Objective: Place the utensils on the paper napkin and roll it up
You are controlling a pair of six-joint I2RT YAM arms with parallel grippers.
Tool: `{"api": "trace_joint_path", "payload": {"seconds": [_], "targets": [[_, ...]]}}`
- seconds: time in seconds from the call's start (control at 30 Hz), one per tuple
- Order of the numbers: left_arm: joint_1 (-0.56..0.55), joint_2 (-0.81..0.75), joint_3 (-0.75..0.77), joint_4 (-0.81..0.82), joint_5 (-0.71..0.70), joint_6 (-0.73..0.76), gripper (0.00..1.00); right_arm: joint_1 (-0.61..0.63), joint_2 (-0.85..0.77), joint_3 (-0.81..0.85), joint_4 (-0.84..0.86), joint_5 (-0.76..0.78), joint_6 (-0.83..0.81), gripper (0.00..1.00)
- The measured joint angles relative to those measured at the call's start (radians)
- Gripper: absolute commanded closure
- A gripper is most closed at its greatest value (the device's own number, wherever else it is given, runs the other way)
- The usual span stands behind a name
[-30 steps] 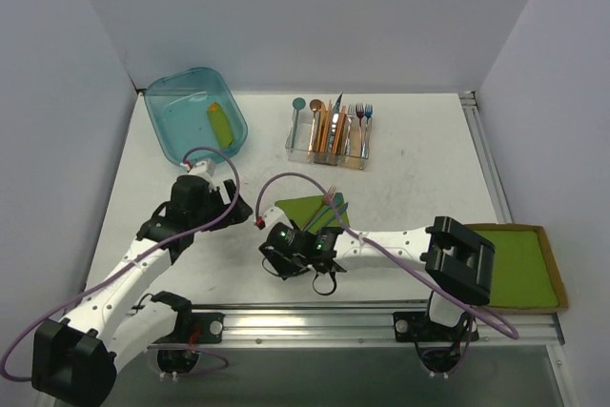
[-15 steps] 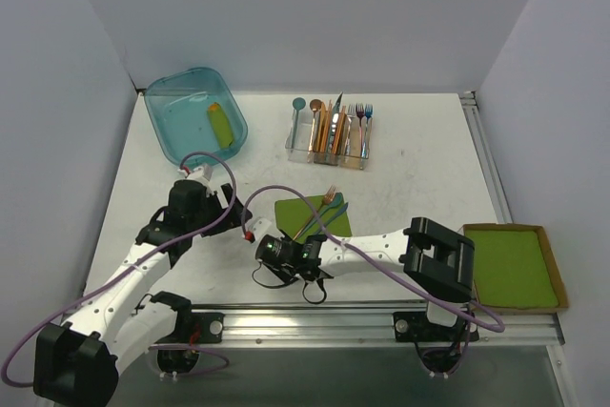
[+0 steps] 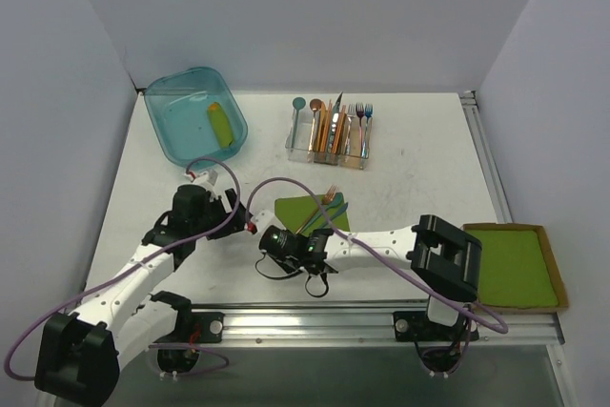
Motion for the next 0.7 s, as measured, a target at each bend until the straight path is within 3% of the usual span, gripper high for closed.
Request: {"api": "trace_joint_path", "payload": {"seconds": [0.47, 0.7], "targets": [[-0.067, 0.006, -0.083, 0.192, 0.028, 0.007, 0.16, -0.212, -0.134, -0.114, 0.11, -0.173, 0.034, 1.0], [-0.174, 0.123, -0.083, 0.297, 0.006, 0.019, 0.19, -0.285, -0.134, -0.155, 0.153, -0.232, 0.06, 1.0]]}}
